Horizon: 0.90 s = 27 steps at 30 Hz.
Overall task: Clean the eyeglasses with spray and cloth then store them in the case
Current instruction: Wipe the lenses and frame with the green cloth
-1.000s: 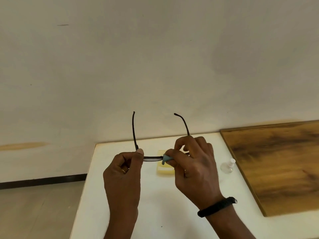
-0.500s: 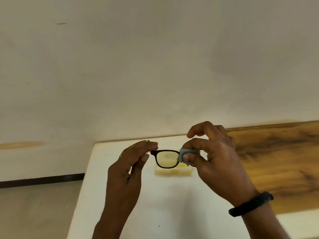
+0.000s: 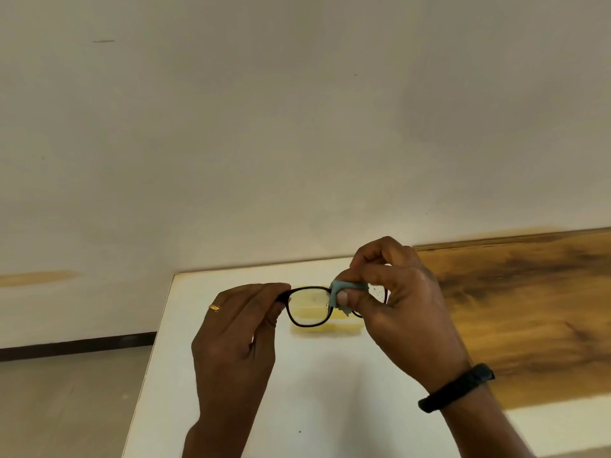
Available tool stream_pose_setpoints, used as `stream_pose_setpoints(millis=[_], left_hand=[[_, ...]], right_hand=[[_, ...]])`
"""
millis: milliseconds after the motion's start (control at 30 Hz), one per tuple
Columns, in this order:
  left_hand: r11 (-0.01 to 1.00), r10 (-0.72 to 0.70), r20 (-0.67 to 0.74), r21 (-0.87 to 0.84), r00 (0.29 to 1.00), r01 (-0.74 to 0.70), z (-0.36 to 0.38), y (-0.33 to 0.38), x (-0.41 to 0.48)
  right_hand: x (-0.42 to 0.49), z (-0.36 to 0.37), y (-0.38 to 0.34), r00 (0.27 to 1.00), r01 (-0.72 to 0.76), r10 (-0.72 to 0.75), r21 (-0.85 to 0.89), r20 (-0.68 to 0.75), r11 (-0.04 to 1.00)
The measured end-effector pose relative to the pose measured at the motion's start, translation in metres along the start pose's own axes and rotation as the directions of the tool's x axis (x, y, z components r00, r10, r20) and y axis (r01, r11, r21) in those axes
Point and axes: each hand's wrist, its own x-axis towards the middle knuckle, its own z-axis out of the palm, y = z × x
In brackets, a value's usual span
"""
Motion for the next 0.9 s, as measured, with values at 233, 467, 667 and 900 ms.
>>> stream_pose_setpoints(millis=[233,467,667,900], left_hand=[[0.988,-0.154,-0.063,-0.039,0.986,0.152,0.005,0.004,-0.004],[0.958,-0.262,-0.066,-0.139,0.963,0.251,0.000,0.002,0.001],[0.963,-0.245,-0.052,-0.131,0.968,0.236,-0.001,0.004,0.001],[0.973,-0.222,-0.050,-0.081,0.974,0.218,-0.001,0.003,0.001]], right_hand=[[-0.004,0.003,-0.011,0.973,0.099,-0.104,-0.038,-0.205,0.994],[-0.007,-0.002,-0.018,0.947,0.232,-0.230,-0.016,-0.226,0.972],[-0.011,0.016,-0.013,0.931,0.275,-0.308,-0.178,-0.197,0.945],[-0.014,0.029,-0.008,0.948,0.258,-0.299,-0.278,-0.113,0.925]])
